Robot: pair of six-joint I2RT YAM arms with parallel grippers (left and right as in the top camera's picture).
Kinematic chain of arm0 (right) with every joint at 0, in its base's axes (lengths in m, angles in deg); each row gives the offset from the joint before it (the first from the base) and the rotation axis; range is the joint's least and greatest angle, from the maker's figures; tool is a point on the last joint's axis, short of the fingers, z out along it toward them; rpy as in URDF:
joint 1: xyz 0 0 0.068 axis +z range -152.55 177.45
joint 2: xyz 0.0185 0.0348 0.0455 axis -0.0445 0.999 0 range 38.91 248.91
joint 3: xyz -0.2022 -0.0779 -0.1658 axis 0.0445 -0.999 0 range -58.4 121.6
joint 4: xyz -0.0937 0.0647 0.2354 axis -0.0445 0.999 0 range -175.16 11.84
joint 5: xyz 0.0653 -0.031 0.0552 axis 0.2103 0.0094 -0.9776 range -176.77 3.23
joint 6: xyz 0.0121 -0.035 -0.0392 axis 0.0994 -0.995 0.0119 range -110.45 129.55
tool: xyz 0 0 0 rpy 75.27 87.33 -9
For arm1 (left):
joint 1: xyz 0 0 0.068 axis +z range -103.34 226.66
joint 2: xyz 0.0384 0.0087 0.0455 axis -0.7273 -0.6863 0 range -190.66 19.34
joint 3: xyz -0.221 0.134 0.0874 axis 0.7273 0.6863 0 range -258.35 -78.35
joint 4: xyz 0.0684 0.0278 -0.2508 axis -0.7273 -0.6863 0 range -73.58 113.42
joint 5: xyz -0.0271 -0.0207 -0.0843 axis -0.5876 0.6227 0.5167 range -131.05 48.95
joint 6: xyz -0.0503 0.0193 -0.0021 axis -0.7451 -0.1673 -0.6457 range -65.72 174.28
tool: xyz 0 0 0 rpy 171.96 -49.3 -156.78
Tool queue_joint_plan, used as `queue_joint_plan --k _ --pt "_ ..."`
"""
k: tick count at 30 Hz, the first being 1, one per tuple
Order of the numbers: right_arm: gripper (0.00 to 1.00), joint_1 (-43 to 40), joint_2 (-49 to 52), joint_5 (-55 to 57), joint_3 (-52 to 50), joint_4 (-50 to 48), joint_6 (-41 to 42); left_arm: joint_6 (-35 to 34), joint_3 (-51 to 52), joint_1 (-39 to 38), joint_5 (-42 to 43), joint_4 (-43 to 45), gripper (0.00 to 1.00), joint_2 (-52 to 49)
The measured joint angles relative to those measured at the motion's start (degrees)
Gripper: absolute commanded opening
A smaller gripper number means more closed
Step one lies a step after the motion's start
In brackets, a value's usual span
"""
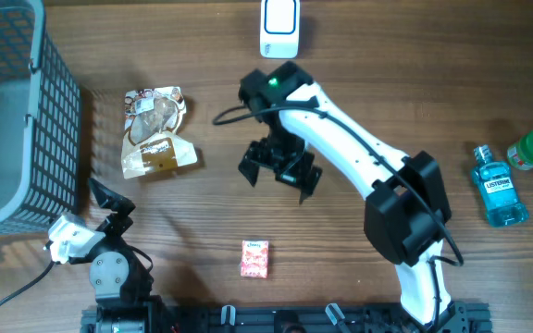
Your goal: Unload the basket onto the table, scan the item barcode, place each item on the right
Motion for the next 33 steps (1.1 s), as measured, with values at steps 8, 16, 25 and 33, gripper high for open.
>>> queue_joint_plan --k 8,16,25,33 --pt "1.0 12.15 0.02 -4.39 -8.2 -9.79 15.1 0.02 0.0 0.0 0.0 0.0 1.0 0.0" --pt "1.0 21.73 0.02 10.36 -13.25 -17.81 2.91 0.0 0.0 0.0 0.0 0.0 1.0 0.0" --pt "0.63 18.16 -1.22 -0.02 -25.42 -29.24 -4.61 0.0 0.0 0.0 0.0 0.0 1.0 0.0" --pt "0.49 16.09 -1.22 -2.05 -25.92 -30.36 -6.54 0.02 0.0 -0.02 0.0 0.0 1.0 0.0"
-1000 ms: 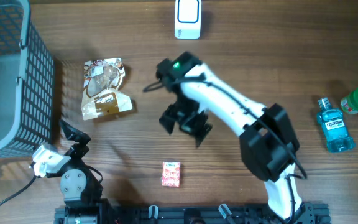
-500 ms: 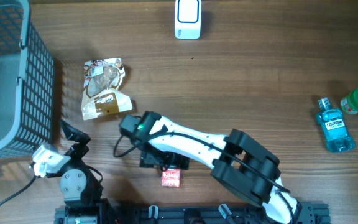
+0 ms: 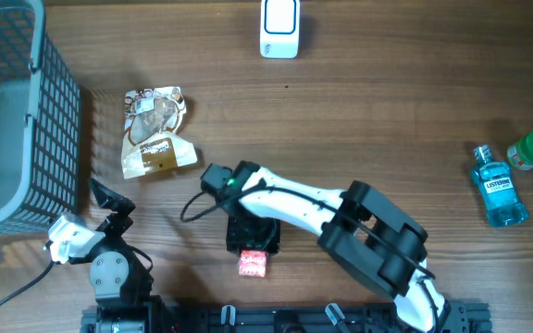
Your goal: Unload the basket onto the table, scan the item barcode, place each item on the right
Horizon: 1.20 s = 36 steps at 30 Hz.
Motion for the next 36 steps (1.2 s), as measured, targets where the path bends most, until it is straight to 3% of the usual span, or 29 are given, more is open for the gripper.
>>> queue_joint_plan --k 3,10,13,16,20,22,26,28,31,33,36 --pt "0.44 -5.09 0.02 -0.9 0.02 -0.85 1.9 0.0 0.0 0.0 0.0 0.0 1.0 0.0" --pt "0.59 -19.87 0.0 -4.66 1.22 -13.31 9.66 -0.02 0.0 0.0 0.0 0.0 1.0 0.0" --pt "1.0 -21.38 0.0 -4.63 1.31 -16.85 17.31 -0.02 0.0 0.02 0.0 0.0 1.0 0.0" --pt "1.0 -21.38 -0.22 -3.85 1.81 -21.35 22.86 -0.02 0.0 0.02 0.02 0.0 1.0 0.0" --pt "1.0 -21.33 -0.22 -3.34 2.38 -22.1 20.96 -0.02 0.0 0.0 0.0 0.0 1.0 0.0" --pt "1.0 -21.29 -0.2 -0.31 4.44 -18.14 15.56 -0.02 0.0 0.0 0.0 0.0 1.0 0.0" --pt "1.0 -21.27 -1.9 11.89 11.02 2.89 5.51 -0.02 0.0 0.0 0.0 0.0 1.0 0.0" --pt "1.0 -21.33 -4.31 17.27 12.96 5.77 -3.58 -0.02 0.0 0.02 0.0 0.0 1.0 0.0" --pt "1.0 -21.33 -7.76 18.08 14.62 5.57 -22.77 -0.02 0.0 0.0 0.0 0.0 1.0 0.0" --pt "1.0 -21.33 -10.34 15.02 15.3 5.81 -48.35 -0.02 0.0 0.02 0.0 0.0 1.0 0.0" --pt "1.0 -21.33 -10.32 7.32 15.3 5.38 -68.35 0.0 0.0 0.0 0.0 0.0 1.0 0.0"
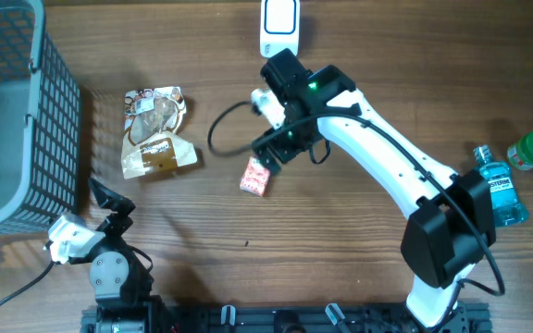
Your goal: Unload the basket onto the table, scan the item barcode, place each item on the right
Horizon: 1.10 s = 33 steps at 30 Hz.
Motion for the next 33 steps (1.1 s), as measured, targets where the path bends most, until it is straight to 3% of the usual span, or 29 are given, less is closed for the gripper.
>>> queue_joint_plan --k 2,7,12,33 --pt "1.0 0.07 0.0 -7.34 -0.07 -1.44 -12.59 -0.02 0.0 0.02 0.0 0.0 1.0 0.0" --pt "1.0 0.04 -0.04 -9.6 -5.14 -8.02 -20.87 -0.02 0.0 0.0 0.0 0.0 1.0 0.0" --pt "1.0 0.17 0.0 -9.75 -11.69 -14.86 -23.76 -0.02 0.0 0.0 0.0 0.0 1.0 0.0" --pt "1.0 2.78 9.09 -8.09 -11.78 -20.74 -23.12 -0.02 0.0 0.0 0.0 0.0 1.0 0.0"
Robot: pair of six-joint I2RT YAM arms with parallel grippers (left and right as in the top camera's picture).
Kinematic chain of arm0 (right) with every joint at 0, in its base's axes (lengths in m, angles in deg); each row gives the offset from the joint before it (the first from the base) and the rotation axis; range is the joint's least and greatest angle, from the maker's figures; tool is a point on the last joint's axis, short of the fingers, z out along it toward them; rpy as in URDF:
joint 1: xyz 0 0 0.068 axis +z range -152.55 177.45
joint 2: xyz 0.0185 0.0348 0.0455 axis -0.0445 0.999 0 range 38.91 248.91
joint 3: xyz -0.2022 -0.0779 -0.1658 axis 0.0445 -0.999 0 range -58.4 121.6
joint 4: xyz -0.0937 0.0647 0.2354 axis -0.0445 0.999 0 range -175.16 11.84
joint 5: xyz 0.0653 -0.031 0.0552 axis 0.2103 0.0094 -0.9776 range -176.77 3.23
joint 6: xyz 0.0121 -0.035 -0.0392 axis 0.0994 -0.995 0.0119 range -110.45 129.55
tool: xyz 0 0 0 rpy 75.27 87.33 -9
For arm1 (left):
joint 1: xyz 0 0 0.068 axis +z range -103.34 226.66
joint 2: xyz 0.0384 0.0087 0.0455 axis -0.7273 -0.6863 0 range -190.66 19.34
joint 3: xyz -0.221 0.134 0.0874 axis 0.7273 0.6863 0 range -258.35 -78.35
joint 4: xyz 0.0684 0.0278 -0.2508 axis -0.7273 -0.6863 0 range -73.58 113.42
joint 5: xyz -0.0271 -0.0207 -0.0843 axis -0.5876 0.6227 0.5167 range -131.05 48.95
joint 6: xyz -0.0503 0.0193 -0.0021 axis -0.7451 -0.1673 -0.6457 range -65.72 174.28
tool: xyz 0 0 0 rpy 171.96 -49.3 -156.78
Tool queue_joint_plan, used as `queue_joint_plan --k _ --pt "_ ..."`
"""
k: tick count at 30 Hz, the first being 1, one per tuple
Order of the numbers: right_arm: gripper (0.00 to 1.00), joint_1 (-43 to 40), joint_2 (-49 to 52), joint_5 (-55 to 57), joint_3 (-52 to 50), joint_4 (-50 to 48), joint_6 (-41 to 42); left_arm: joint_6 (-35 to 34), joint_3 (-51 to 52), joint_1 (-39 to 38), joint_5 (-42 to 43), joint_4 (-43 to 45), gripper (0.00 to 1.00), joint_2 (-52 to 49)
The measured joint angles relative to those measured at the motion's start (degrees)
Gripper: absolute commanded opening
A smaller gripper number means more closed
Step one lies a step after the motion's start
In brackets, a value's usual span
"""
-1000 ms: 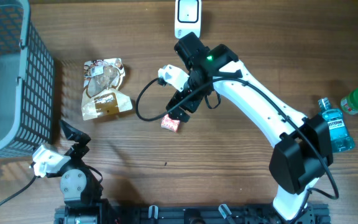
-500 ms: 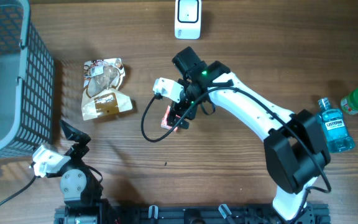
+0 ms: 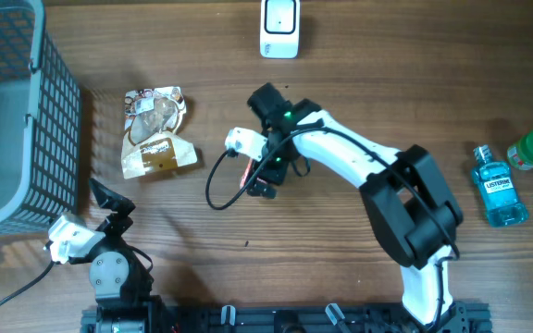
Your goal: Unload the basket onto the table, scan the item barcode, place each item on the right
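The small red packet (image 3: 245,178) shows only as a thin red sliver at the table's middle, edge-on to the overhead camera. My right gripper (image 3: 261,178) is shut on it, wrist rolled, with its white camera housing to the upper left. The white barcode scanner (image 3: 278,28) stands at the far edge, well beyond the packet. My left gripper (image 3: 109,197) rests folded at the front left, away from everything; its jaws cannot be read.
A grey mesh basket (image 3: 7,111) fills the left side. A brown and white snack bag (image 3: 155,129) lies beside it. A blue mouthwash bottle (image 3: 500,185) and a green-capped bottle stand at the right edge.
The right wrist has rolled and drawn back from the scanner. The packet, then showing its flat red face, is now edge-on at about the same spot. The left arm is unchanged.
The right gripper first hung open over mid-table while the packet lay near the front edge. Then it was down on the packet. Then the packet was held at mid-table below the scanner, and now it is turned on edge there.
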Motion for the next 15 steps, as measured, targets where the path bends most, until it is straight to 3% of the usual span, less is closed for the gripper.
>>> queue_joint_plan --k 15 --pt "1.0 3.58 1.62 4.76 0.55 -1.95 3.3 0.0 0.0 0.0 0.0 0.0 1.0 0.0"
